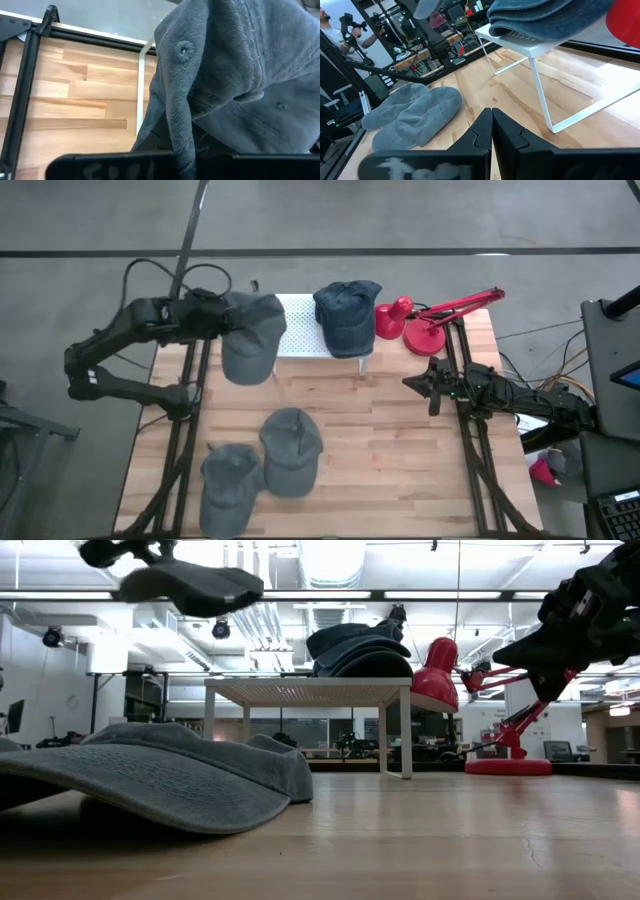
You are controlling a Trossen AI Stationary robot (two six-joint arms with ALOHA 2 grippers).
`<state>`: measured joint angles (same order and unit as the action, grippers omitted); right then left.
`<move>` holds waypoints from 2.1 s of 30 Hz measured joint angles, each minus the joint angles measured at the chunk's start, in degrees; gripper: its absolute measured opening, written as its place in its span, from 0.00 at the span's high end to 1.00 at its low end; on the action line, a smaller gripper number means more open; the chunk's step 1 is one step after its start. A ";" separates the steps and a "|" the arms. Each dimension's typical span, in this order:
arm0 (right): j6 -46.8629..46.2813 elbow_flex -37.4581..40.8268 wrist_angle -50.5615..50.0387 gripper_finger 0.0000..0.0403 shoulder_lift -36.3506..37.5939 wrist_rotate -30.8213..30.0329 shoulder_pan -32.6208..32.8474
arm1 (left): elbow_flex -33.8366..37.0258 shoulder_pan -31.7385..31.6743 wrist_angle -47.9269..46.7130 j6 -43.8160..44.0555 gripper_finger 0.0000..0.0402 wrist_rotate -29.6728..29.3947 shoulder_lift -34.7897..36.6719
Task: Pick & Place hat
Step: Put the top gray cap on the shelf
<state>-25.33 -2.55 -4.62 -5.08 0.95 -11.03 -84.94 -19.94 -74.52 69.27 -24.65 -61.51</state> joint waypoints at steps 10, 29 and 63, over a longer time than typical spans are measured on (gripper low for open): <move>-0.12 -0.01 0.00 0.98 0.04 0.02 0.00 | 0.13 -5.86 10.23 1.05 1.00 -3.03 -8.99; 0.03 -0.01 -0.02 0.98 0.02 0.02 0.00 | 0.13 -13.22 17.97 2.41 1.00 6.13 -21.95; 0.03 0.00 -0.02 0.98 0.00 0.00 0.00 | 0.78 -13.11 20.50 0.53 0.73 7.45 -26.41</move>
<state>-25.30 -2.55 -4.64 -5.08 0.95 -11.03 -84.16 -33.06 -54.02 69.80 -17.20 -87.92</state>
